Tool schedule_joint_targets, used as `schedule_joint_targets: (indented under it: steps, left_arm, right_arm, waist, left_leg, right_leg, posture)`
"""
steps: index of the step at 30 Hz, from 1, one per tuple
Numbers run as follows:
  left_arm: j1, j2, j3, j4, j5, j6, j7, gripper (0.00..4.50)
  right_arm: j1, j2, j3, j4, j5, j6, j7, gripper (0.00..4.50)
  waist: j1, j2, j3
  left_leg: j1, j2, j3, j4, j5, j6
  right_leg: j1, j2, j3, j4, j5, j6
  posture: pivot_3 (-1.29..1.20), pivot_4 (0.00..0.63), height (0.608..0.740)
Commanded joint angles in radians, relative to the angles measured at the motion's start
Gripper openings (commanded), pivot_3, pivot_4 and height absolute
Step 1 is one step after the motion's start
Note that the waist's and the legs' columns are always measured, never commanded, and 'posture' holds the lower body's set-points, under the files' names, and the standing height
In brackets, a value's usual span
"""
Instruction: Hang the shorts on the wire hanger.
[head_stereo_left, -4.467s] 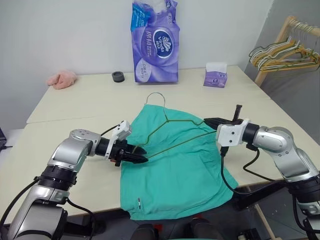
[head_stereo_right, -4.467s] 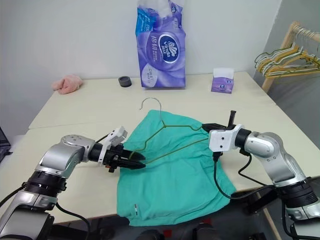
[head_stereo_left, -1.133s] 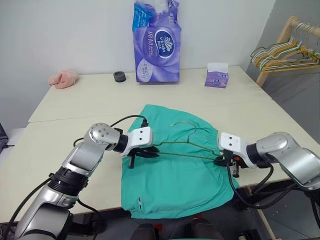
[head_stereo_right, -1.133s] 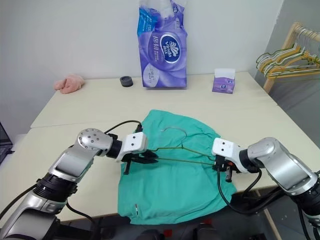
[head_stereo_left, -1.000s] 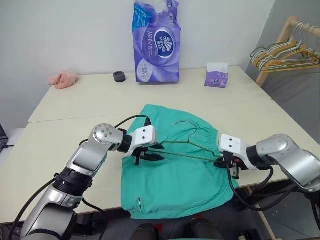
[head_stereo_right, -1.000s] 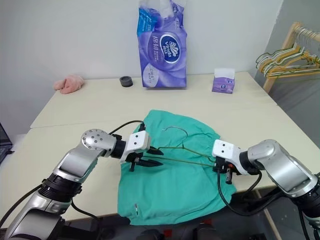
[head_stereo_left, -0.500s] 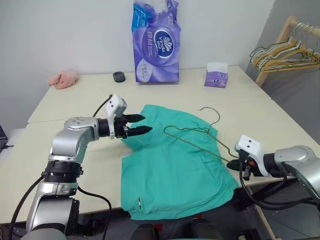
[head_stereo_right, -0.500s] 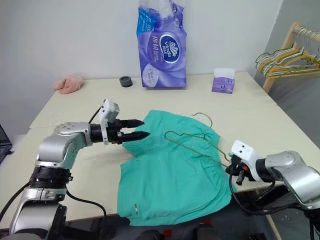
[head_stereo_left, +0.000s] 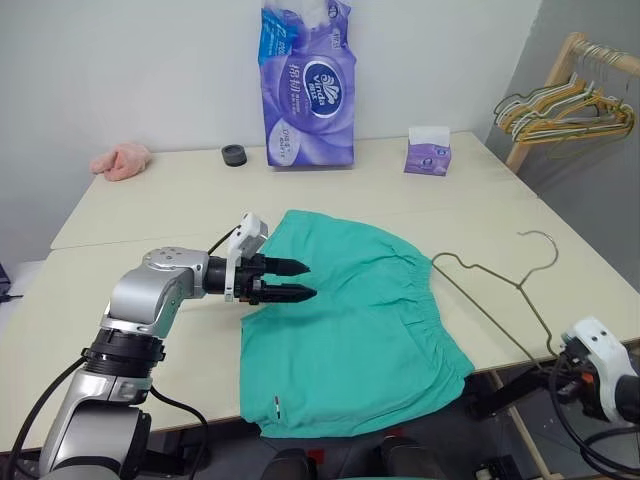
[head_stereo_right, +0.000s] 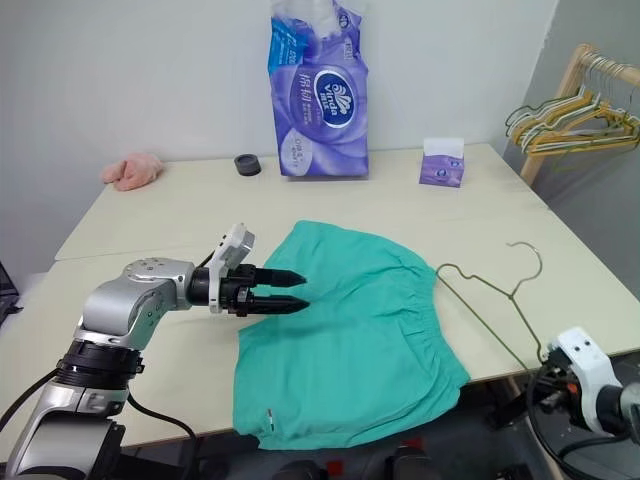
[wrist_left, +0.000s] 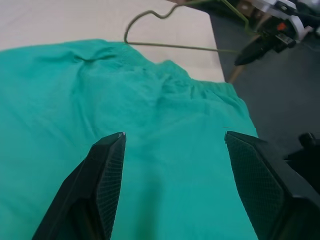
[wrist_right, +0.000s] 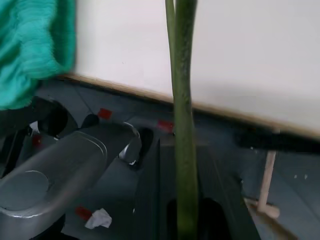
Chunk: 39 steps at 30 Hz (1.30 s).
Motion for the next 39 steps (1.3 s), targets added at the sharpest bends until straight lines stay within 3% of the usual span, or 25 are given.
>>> schedule_joint_targets:
  steps: [1, 27, 33, 39]
  left_arm:
    - [-0.021, 0.007, -0.012, -0.019, 0.012, -0.035, -0.012, 3.34]
    - [0.001, -0.025, -0.05, 0.011, 0.068, -0.12, 0.015, 3.34]
    - [-0.002, -0.034, -0.052, 0.019, 0.08, -0.133, 0.018, 3.34]
    - [-0.002, -0.039, -0.048, 0.024, 0.088, -0.145, 0.022, 3.34]
  right_arm:
    - [0.019, 0.007, -0.048, -0.06, 0.034, 0.022, -0.012, 0.0]
    - [-0.011, -0.082, 0.088, -0.169, 0.133, 0.059, -0.037, 0.0]
    - [-0.046, -0.128, 0.115, -0.073, 0.093, 0.026, -0.051, 0.0]
    - [-0.104, -0.236, 0.18, 0.027, 0.083, -0.031, 0.032, 0.0]
  waist:
    - [-0.003, 0.0, 0.0]
    - [-0.013, 0.0, 0.001]
    - [-0.014, 0.0, 0.001]
    - [-0.014, 0.0, 0.001]
  left_leg:
    - [0.0, 0.0, 0.0, 0.0, 0.0, 0.0]
    - [0.0, 0.001, 0.0, 0.0, 0.0, 0.0]
    - [0.0, 0.001, 0.001, 0.0, 0.0, 0.0]
    - [0.0, 0.001, 0.001, 0.0, 0.0, 0.001]
  right_leg:
    - [0.0, 0.0, 0.0, 0.0, 0.0, 0.0]
    - [0.0, 0.001, 0.001, -0.001, 0.0, 0.001]
    - [0.0, 0.001, 0.001, -0.002, 0.0, 0.001]
    - [0.0, 0.003, 0.001, -0.002, 0.0, 0.001]
  posture:
    - [-0.16, 0.052, 0.74]
    - [-0.16, 0.061, 0.74]
    - [-0.16, 0.062, 0.74]
    - [-0.16, 0.061, 0.74]
